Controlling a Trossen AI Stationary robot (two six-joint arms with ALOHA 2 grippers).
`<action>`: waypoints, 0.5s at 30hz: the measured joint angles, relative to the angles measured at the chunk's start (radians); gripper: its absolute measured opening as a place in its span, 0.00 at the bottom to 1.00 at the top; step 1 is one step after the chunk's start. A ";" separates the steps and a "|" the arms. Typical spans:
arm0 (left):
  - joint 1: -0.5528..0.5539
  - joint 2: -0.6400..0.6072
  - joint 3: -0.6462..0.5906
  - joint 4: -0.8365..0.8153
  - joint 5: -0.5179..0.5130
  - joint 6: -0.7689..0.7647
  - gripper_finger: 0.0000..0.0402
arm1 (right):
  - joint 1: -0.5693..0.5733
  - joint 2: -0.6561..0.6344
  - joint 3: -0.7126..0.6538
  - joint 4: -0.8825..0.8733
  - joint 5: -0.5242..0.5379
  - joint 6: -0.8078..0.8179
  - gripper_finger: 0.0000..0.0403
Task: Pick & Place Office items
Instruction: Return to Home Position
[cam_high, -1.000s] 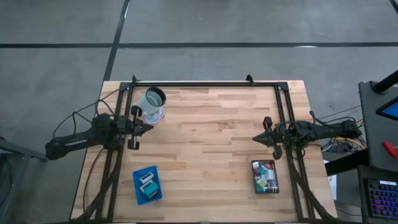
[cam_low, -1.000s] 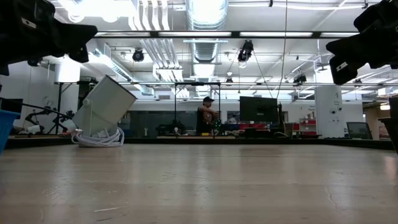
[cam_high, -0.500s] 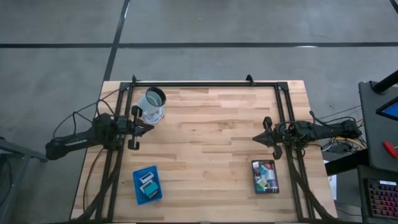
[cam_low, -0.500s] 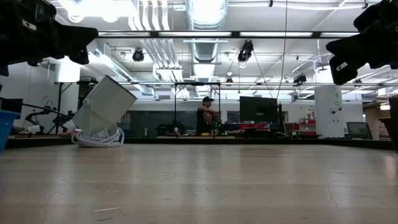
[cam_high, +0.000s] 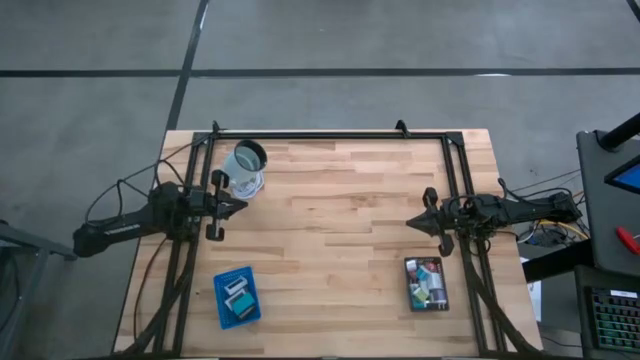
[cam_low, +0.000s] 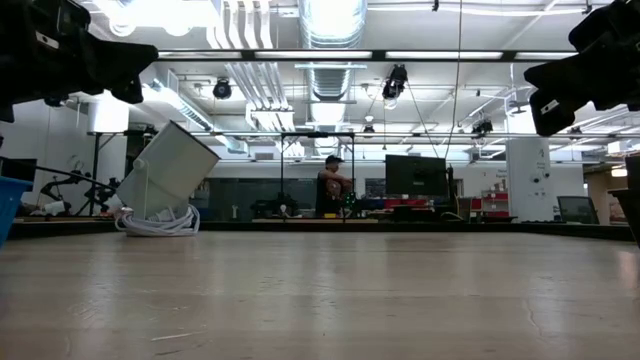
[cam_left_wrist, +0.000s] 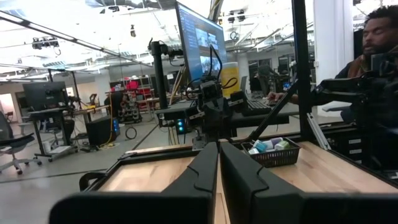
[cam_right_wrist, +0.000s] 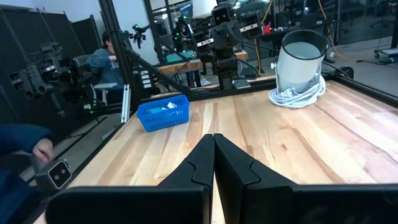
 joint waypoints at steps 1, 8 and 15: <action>0.000 0.000 0.000 0.000 0.000 0.000 0.06 | 0.000 0.000 0.000 0.000 0.000 0.000 0.02; 0.000 0.000 0.000 0.000 0.000 0.000 0.06 | 0.000 0.000 0.000 0.000 0.000 0.000 0.02; 0.000 0.000 0.000 0.000 0.001 0.000 0.05 | 0.000 0.000 0.000 0.000 0.000 0.000 0.02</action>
